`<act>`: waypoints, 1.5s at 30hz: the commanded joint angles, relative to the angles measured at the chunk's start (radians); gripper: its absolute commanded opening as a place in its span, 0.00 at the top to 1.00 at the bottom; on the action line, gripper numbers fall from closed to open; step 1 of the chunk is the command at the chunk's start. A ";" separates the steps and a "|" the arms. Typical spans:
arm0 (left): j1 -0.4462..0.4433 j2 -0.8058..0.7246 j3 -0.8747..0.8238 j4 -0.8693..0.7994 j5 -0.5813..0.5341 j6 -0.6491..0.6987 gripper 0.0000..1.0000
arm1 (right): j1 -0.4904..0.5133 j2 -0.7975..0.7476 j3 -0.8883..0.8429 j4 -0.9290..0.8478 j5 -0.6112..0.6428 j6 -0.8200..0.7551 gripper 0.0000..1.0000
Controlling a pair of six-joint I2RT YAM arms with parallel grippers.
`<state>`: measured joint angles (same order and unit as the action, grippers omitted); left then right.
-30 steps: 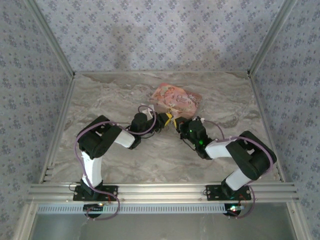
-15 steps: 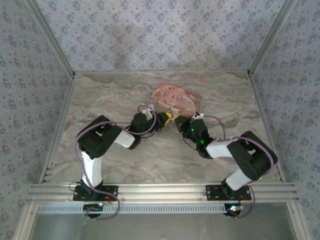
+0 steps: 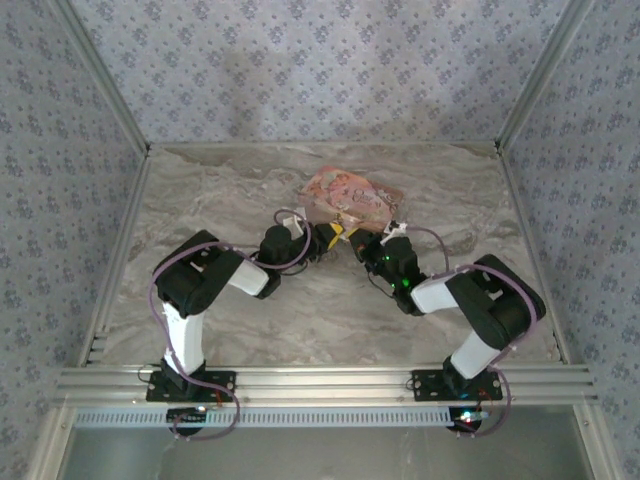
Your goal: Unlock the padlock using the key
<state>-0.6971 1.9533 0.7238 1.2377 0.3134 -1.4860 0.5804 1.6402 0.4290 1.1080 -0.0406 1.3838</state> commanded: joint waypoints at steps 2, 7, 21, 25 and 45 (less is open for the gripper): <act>-0.053 -0.034 0.011 0.169 0.191 0.014 1.00 | 0.008 0.058 0.019 0.101 -0.020 0.131 1.00; -0.052 -0.036 0.012 0.169 0.200 0.015 1.00 | 0.009 0.062 0.015 0.090 -0.016 0.243 1.00; -0.064 -0.038 0.029 0.150 0.225 0.022 1.00 | 0.027 -0.049 0.096 -0.203 -0.001 0.110 1.00; -0.062 -0.049 0.016 0.129 0.214 0.039 1.00 | 0.019 -0.051 0.104 -0.220 -0.019 0.102 0.99; -0.021 -0.039 -0.022 0.074 0.121 0.075 1.00 | -0.049 -0.478 -0.036 -0.650 -0.127 -0.136 0.67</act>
<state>-0.7120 1.9453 0.6888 1.2308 0.4049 -1.4334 0.5297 1.1988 0.3965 0.5514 -0.1547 1.3071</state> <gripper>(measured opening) 0.074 0.328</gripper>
